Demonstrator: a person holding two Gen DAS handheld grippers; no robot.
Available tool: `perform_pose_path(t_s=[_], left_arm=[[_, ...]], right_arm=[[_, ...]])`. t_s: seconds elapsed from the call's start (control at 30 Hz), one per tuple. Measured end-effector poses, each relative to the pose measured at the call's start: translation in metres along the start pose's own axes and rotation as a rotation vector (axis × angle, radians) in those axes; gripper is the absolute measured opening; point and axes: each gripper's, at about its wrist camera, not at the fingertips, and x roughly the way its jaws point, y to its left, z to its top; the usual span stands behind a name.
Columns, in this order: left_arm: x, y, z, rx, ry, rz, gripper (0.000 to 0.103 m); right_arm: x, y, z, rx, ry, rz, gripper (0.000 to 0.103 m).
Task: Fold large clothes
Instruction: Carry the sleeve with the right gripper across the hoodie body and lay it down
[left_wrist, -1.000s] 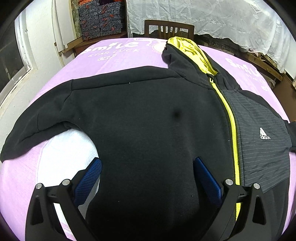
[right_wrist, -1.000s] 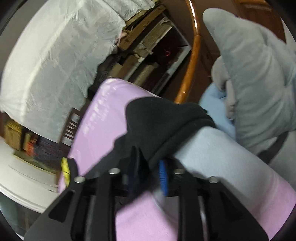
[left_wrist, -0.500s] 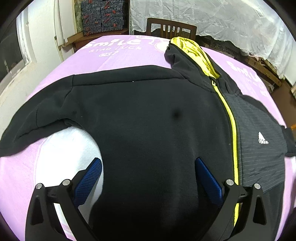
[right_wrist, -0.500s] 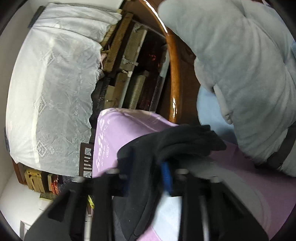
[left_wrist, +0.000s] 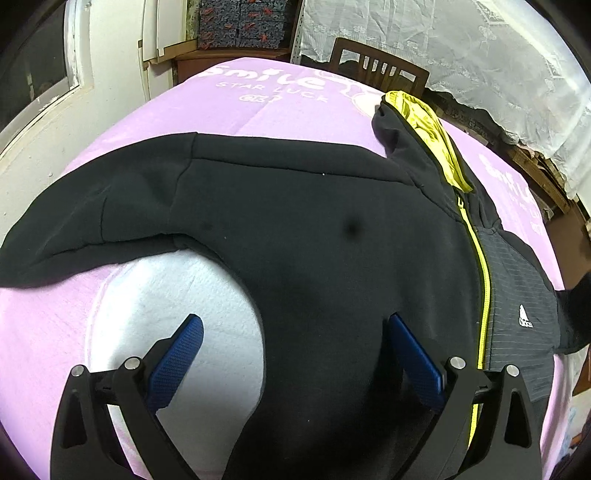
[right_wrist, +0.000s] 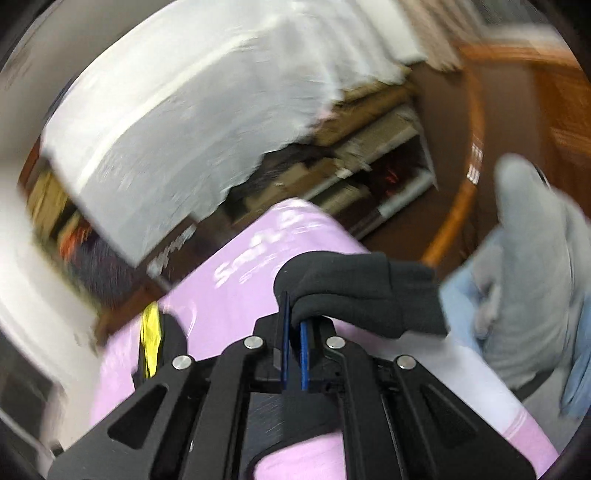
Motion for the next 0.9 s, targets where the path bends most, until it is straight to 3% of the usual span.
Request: perform_pose_path(t_s=[0.17,0.27,0.37,0.47,0.53,0.67,0.73,0.9], left_arm=[[-0.001,0.001,0.000,0.000,0.000,-0.002,0.100],[-0.003,0.003,0.000,0.002,-0.005,-0.001,0.100],[-0.005,0.003,-0.001,0.014,-0.014,0.007,0.100],[-0.008,0.000,-0.002,0.037,-0.027,0.015,0.100],[-0.009,-0.003,-0.003,0.058,-0.035,0.021,0.100],[-0.012,-0.009,-0.006,0.088,-0.052,0.041,0.100],[-0.014,-0.012,-0.008,0.098,-0.063,0.042,0.100],[-0.019,-0.018,-0.010,0.126,-0.097,0.040,0.100]], right_arm=[[0.011,0.091,-0.054,-0.264,0.089,0.062,0.004],[0.033,0.128,-0.098,-0.408,0.220,0.068,0.008],[0.060,0.144,-0.141,-0.525,0.372,0.052,0.013],[0.058,0.143,-0.160,-0.573,0.417,0.055,0.030],[0.048,0.134,-0.156,-0.563,0.435,0.100,0.048],[0.015,0.108,-0.138,-0.465,0.440,0.197,0.059],[0.009,0.090,-0.126,-0.346,0.427,0.209,0.062],[0.033,0.038,-0.105,0.072,0.490,0.252,0.062]])
